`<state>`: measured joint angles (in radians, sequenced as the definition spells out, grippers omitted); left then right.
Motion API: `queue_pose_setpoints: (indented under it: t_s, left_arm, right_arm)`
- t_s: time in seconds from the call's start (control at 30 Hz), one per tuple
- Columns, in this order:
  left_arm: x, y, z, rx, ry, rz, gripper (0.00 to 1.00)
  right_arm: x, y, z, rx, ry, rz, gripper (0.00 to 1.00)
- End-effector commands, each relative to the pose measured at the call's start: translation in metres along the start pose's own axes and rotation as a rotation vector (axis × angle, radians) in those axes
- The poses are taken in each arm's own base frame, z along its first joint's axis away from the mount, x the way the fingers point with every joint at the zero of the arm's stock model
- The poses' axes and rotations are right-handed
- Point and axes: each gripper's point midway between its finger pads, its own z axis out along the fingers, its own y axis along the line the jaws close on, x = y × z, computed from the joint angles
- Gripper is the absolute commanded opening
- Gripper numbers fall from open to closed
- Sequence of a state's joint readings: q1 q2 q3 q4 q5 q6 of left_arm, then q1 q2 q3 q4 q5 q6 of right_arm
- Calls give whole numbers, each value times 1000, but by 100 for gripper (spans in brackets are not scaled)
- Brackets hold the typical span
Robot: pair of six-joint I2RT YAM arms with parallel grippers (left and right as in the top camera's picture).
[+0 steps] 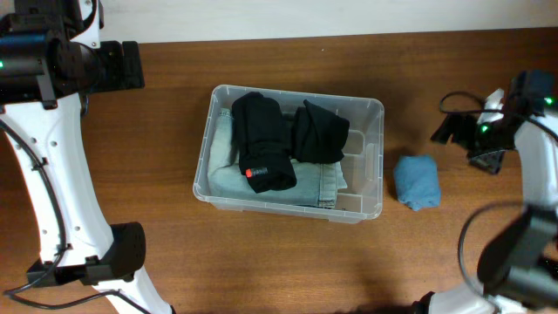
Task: Pack container
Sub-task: 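Move the right gripper to the blue rolled cloth and grasp it, then lift the blue cloth over the box and lower it between the black items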
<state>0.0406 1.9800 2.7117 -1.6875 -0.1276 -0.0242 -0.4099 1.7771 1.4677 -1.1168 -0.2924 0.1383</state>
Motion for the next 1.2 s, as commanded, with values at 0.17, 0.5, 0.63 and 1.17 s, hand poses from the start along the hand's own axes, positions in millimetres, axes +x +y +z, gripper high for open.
queue_pose_setpoints:
  t_s: [0.17,0.5,0.63,1.17]
  left_arm:
    - [-1,2,-7,2,-17,-15,100]
    - [-1,2,-7,2,-17,-15,100]
    - [-1,2,-6,2,-17,-14,100]
    - [-1,2,-7,2,-17,-15,100]
  right_arm:
    - [49,-11,60,-48,326,-34,95]
    - [65,-12,110,-141,279,33,56]
    - [64,7,100,-247,276,43,29]
    - [92,211,-126,-735,-162,-403,24]
